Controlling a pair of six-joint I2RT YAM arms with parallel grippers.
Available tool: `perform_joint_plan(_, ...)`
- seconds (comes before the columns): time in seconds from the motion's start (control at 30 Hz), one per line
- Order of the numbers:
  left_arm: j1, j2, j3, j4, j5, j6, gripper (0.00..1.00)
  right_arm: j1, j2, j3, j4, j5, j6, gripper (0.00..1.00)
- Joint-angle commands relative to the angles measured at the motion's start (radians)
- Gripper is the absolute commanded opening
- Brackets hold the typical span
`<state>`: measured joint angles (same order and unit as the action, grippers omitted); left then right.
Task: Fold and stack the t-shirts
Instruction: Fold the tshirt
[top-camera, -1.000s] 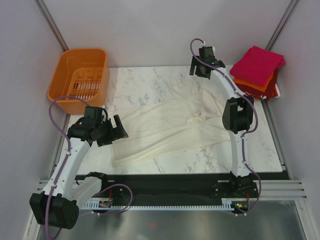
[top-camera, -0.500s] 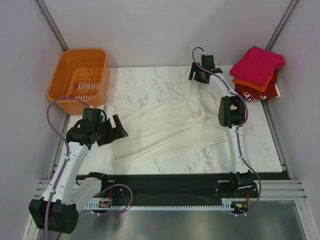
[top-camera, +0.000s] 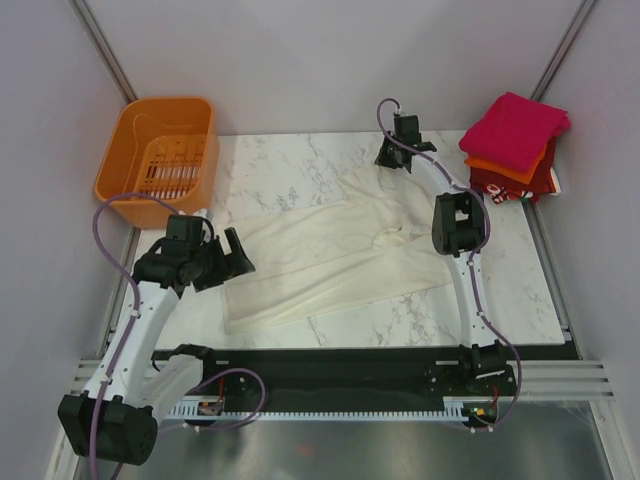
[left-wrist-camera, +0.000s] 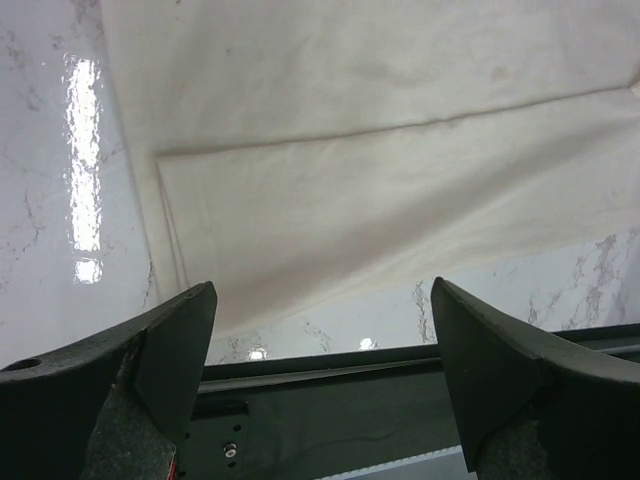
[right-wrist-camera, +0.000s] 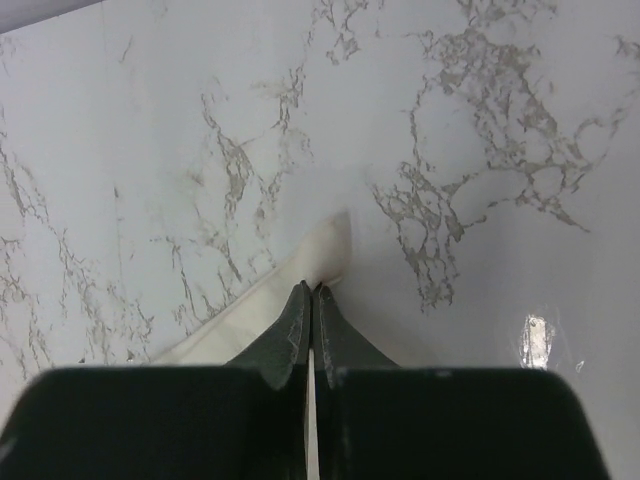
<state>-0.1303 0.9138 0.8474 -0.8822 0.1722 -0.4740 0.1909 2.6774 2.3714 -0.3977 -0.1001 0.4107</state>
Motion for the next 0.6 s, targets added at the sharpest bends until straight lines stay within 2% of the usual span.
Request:
perform_joint_plan(0.0, 0.000, 0.071, 0.030, 0.060, -0.078, -0.022, 0.96, 0.005, 0.048, -0.024, -0.006, -0.004, 0.019, 0.00)
perform_joint_plan(0.13, 0.001, 0.293, 0.185, 0.060, -0.223, 0.028, 0.95, -0.004, -0.009, -0.102, 0.072, -0.010, 0.030, 0.00)
perform_joint_plan(0.27, 0.000, 0.549, 0.329, 0.069, -0.310, 0.034, 0.94, -0.011, -0.180, -0.422, 0.302, -0.010, 0.053, 0.00)
perform_joint_plan(0.37, 0.000, 0.670, 0.425, 0.089, -0.365, 0.043, 0.93, -0.015, -0.269, -0.571, 0.391, -0.023, 0.077, 0.00)
perform_joint_plan(0.47, 0.000, 0.809, 0.553, 0.091, -0.442, 0.058, 0.89, -0.021, -0.326, -0.671, 0.457, -0.041, 0.088, 0.00)
perform_joint_plan(0.5, 0.001, 0.867, 0.571, 0.091, -0.503, 0.064, 0.85, -0.025, -0.336, -0.695, 0.480, -0.050, 0.092, 0.00)
perform_joint_plan(0.57, 0.004, 0.910, 0.616, 0.089, -0.543, 0.077, 0.81, -0.033, -0.366, -0.753, 0.505, -0.067, 0.112, 0.00)
